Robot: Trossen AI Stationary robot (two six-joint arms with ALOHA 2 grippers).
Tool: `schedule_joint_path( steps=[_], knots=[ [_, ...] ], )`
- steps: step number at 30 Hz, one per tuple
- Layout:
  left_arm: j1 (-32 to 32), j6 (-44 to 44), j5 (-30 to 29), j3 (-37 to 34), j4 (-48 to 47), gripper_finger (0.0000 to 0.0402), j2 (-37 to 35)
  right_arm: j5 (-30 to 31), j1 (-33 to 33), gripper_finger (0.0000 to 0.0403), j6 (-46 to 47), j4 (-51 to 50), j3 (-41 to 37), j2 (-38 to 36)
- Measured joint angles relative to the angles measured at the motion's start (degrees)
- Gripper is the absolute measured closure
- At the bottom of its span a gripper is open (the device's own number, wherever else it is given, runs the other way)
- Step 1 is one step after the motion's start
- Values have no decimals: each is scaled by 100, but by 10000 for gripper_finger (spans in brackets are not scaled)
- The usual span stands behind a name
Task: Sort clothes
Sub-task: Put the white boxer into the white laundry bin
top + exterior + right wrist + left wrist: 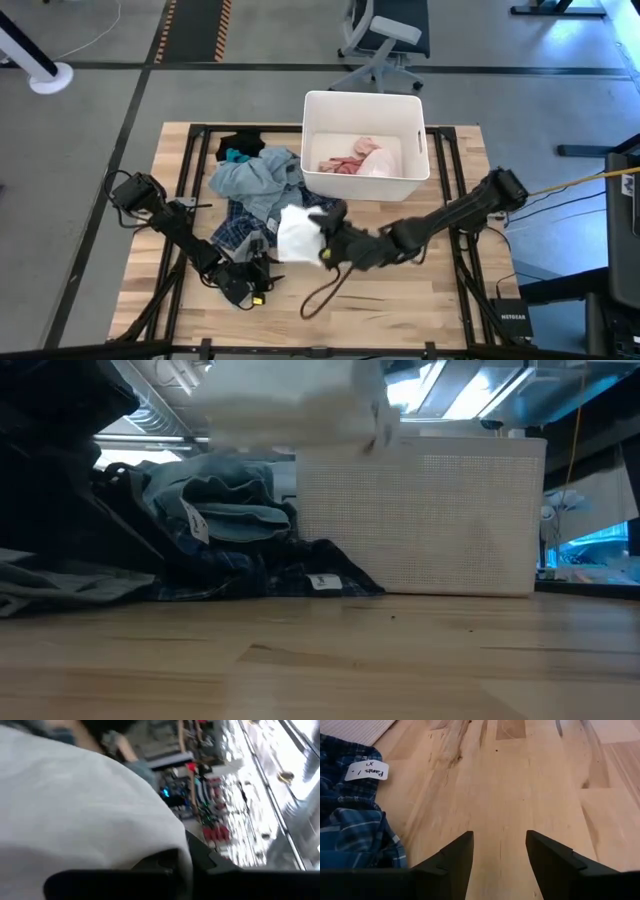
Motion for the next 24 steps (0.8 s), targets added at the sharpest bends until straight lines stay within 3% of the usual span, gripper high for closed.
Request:
schedule_joint_path(
  steps=[12,19,21,24],
  knots=[
    [2,4,-3,0,-27,224,0,519,-1243,387,-477,-9,2,-1290],
    [2,9,-2,0,-47,224,0,506,-2298,387,-589,-38,4,-1429],
    [2,13,-2,-2,-56,224,0,251,-2589,387,-319,-104,-9,-1429],
    [2,24,-2,-2,-76,224,0,-628,-3077,387,574,-187,-110,-1429]
  ],
)
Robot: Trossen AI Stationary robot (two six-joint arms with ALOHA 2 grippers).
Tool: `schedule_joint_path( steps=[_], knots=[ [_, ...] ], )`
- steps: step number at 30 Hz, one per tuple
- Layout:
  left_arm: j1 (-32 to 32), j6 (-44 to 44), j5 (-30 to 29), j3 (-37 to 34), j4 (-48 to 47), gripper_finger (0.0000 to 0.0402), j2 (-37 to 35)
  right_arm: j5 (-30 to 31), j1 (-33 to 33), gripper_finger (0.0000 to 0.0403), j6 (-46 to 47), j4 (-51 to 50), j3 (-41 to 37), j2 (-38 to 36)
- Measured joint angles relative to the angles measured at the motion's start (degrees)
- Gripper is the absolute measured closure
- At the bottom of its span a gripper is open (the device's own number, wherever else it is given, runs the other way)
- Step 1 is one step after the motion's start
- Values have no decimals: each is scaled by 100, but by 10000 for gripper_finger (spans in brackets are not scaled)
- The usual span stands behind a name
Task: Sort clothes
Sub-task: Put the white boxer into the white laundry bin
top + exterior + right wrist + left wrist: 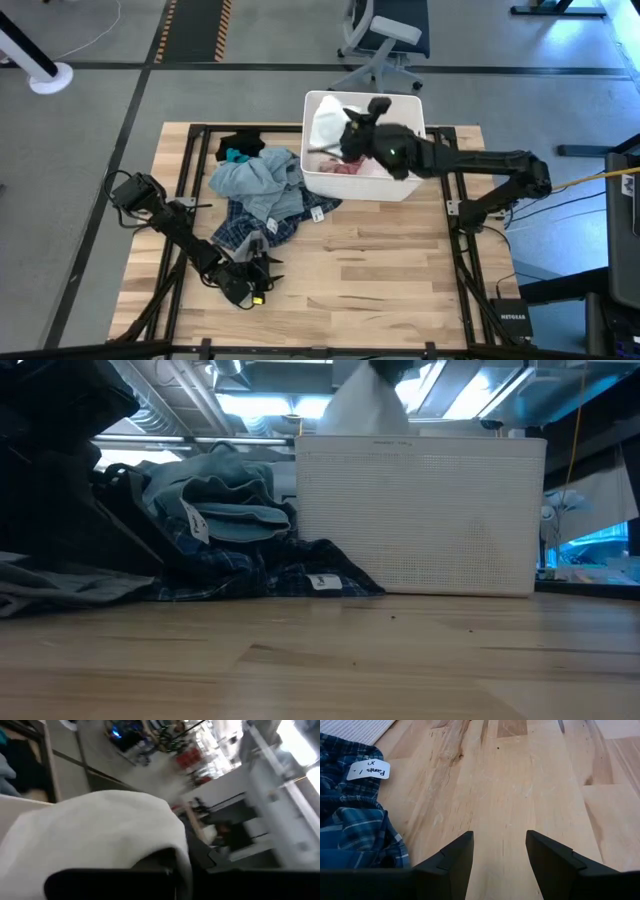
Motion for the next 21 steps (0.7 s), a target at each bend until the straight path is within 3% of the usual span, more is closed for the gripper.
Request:
schedule_joint_path(
  steps=[14,18,21],
  knots=[
    [-4,-256,0,-2,-317,224,0,-369,-948,386,2038,48,-1658,7],
    [-4,-263,0,-2,-305,224,0,-391,-1078,369,3158,-6,-2063,7],
    [-4,-264,0,-2,-281,224,0,-430,-1077,347,3320,-163,-2139,7]
  ],
)
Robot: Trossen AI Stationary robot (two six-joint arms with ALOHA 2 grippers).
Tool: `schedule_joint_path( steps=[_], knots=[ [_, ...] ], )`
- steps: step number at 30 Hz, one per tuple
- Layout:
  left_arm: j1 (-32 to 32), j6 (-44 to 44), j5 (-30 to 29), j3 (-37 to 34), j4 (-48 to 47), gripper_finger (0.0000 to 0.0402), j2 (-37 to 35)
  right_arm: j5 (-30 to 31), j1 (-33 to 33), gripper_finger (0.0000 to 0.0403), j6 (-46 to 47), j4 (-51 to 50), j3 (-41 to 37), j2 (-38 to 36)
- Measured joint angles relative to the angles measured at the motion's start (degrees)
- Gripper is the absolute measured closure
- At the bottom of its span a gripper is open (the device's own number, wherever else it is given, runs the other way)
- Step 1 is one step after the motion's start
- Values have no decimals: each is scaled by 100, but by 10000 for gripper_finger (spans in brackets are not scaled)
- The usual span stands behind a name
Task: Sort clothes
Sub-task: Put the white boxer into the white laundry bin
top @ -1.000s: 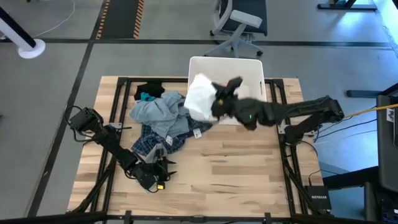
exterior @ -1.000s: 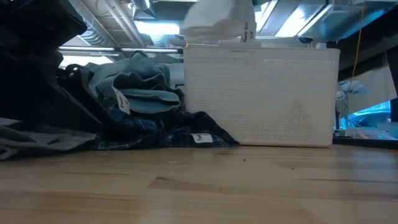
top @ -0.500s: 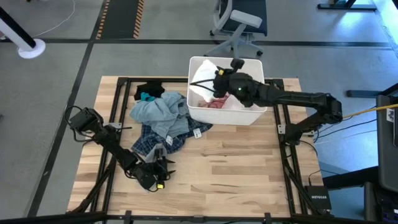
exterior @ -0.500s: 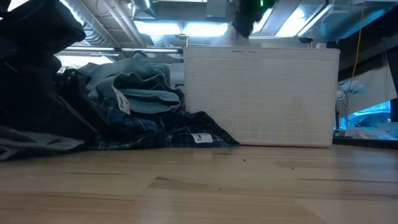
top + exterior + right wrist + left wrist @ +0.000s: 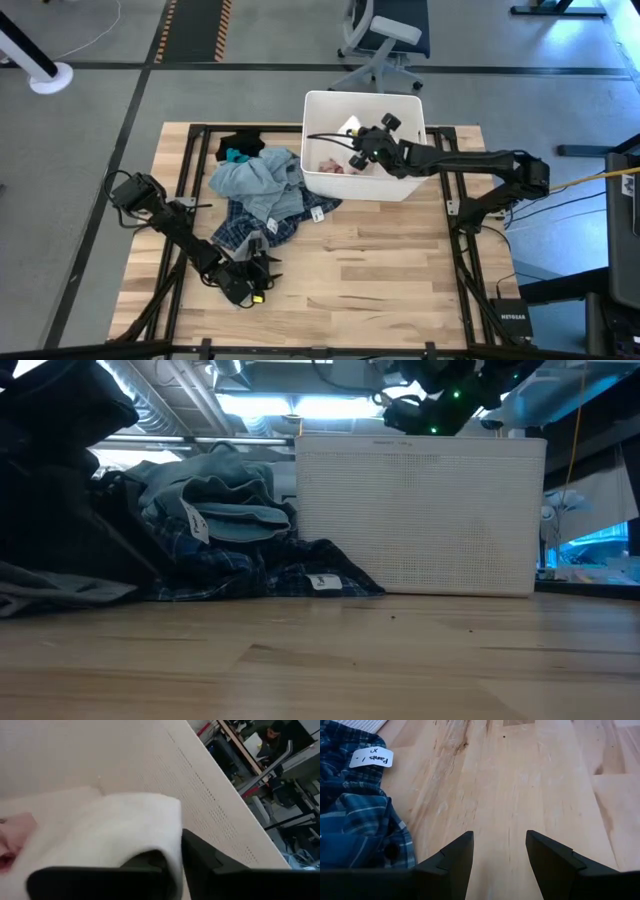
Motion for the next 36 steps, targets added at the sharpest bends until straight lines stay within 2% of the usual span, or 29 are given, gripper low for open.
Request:
schedule_joint_path(
  steps=[4,9,14,20,26,28,31,36],
  knots=[
    [0,2,0,0,28,224,0,-2,17,303,-130,105,34,-2],
    [0,1,0,0,28,224,0,-36,17,227,-475,-118,407,-2],
    [0,-80,0,0,31,224,0,23,147,178,-774,-1173,1138,-2],
    [0,-150,0,0,26,224,0,107,588,167,-878,-2753,2289,-2],
    [0,-274,59,0,23,224,0,80,979,166,-649,-4824,3201,-2],
    [0,-299,63,0,23,224,0,28,1058,166,-633,-5453,3351,-7],
    [0,-320,66,0,25,224,0,-354,1084,166,-551,-6274,3364,-7],
    [0,-350,68,0,32,224,0,-781,1068,166,-75,-6718,3168,-3]
  ],
)
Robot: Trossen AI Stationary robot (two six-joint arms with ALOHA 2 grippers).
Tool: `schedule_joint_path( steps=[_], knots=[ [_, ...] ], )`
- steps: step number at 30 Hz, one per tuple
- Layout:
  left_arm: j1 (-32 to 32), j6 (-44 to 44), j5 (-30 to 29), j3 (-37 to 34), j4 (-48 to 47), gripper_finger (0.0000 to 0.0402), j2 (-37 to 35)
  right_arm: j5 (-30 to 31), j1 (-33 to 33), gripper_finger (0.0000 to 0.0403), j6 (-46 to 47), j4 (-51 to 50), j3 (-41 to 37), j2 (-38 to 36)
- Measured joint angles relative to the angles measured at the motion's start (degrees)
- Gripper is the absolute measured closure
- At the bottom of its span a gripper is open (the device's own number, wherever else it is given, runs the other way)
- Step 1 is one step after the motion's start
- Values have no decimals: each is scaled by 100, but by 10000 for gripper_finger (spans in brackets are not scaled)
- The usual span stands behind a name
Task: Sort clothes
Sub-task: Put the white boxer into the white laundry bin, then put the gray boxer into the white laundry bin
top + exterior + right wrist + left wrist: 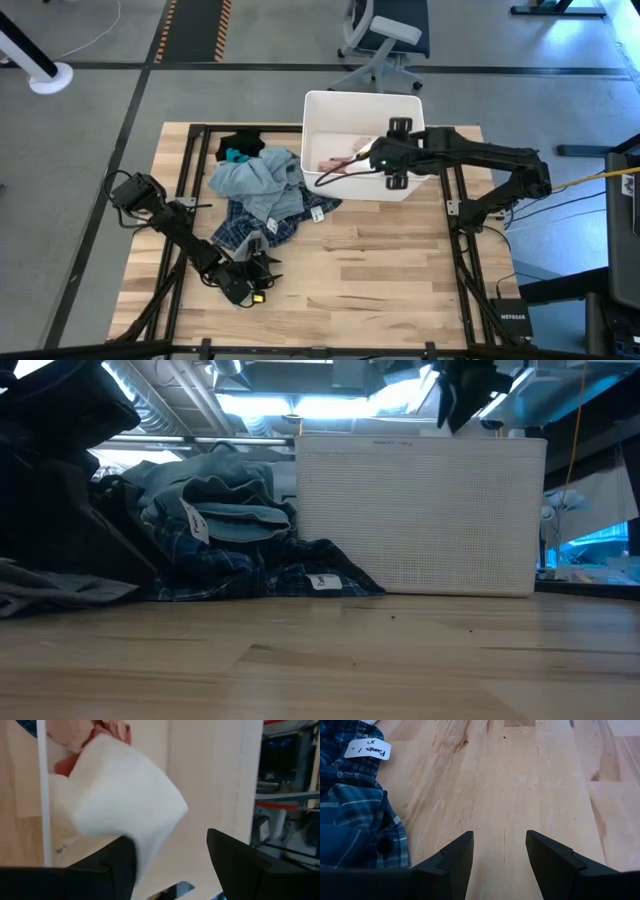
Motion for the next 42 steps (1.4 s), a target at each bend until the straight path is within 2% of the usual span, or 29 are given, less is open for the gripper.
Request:
schedule_joint_path(
  steps=[3,7,11,15,19,24,28,32,35,39,42],
  knots=[
    [0,-22,0,0,-2,224,0,-250,0,166,228,15,-15,1],
    [0,-66,8,0,-2,224,0,-391,-129,166,968,81,-15,1],
    [0,-61,300,0,-4,224,0,-701,-144,166,921,130,-15,1],
    [-34,-57,469,150,-203,224,-1,-957,342,166,960,138,-15,1],
    [-47,-38,788,707,-1395,224,-342,-182,1287,166,1223,239,-15,1],
    [-200,-685,907,1353,-3658,224,-897,618,2469,166,1933,565,-151,74],
    [-449,-1786,920,1423,-5218,224,-1282,1061,3353,166,2257,1537,-764,184],
    [-735,-2645,1288,1365,-5920,224,-1387,1309,4073,166,2370,2979,-1666,415],
    [-906,-2729,1654,1138,-5603,224,-1328,1356,4464,166,2361,4329,-2376,707],
    [-950,-2310,1937,604,-4114,224,-1035,1562,4824,166,2125,6157,-3034,1309],
    [-828,-2116,1853,452,-3241,224,-736,1863,4959,166,1627,7274,-3170,1839]
  ],
)
